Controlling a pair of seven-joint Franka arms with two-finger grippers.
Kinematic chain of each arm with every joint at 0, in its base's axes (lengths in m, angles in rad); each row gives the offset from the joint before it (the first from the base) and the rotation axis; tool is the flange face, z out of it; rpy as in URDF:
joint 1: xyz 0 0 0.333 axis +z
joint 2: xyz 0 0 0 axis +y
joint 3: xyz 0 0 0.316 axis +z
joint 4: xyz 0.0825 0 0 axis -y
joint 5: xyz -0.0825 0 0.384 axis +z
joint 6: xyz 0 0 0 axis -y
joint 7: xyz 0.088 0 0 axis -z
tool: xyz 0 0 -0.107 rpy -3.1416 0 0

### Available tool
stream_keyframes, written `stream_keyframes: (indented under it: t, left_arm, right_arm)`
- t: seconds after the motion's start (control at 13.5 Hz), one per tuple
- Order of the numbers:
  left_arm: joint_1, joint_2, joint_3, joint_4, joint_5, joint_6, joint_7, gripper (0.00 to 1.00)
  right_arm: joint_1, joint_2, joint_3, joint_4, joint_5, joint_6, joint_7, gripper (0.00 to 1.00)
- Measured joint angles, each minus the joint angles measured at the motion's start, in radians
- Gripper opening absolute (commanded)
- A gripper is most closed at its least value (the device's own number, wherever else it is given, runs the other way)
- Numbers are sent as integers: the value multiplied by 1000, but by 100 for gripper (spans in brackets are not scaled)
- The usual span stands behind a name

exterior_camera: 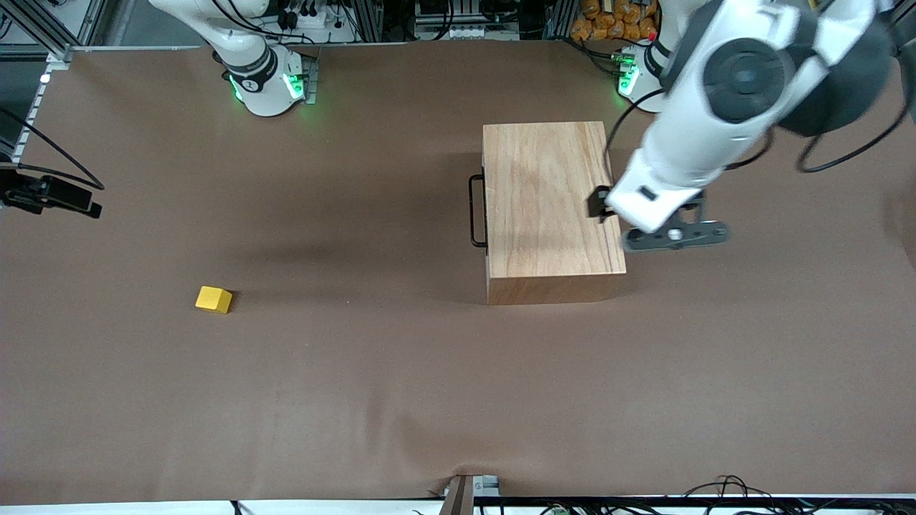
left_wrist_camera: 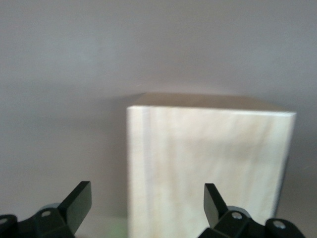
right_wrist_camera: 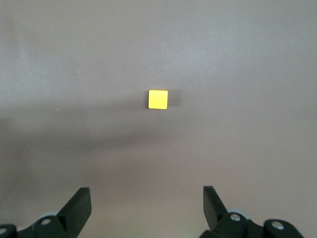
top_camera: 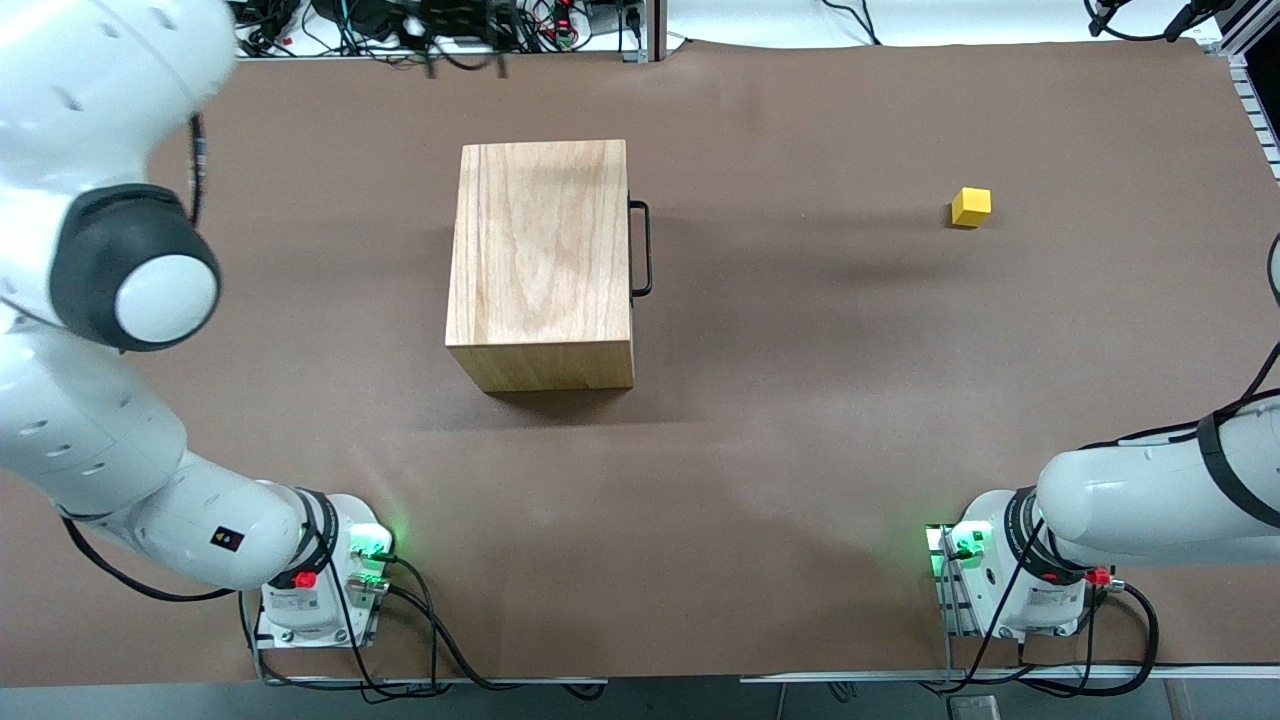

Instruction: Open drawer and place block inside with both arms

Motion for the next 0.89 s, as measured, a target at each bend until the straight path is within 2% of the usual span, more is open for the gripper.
stream_keyframes:
  t: [0.22,0.44,0.59,0.74,0.89]
  left_arm:
    - [-113,76,4,32,2,123,-110,100]
    - [-269,202,34,104,4,194,-289,100]
    - [-413,263,132,132,5,199,-349,100]
    - [-576,316,269,136,6,198,-421,100]
    - [-672,367,335,138,6,199,-457,100]
  right_arm:
    - [-1,0,0,0,0,0,0,100]
    - [-2,1,0,0,0,0,0,100]
    - [-2,1,0,0,0,0,0,100]
    - [-2,1,0,0,0,0,0,100]
    - [-2,1,0,0,0,0,0,100]
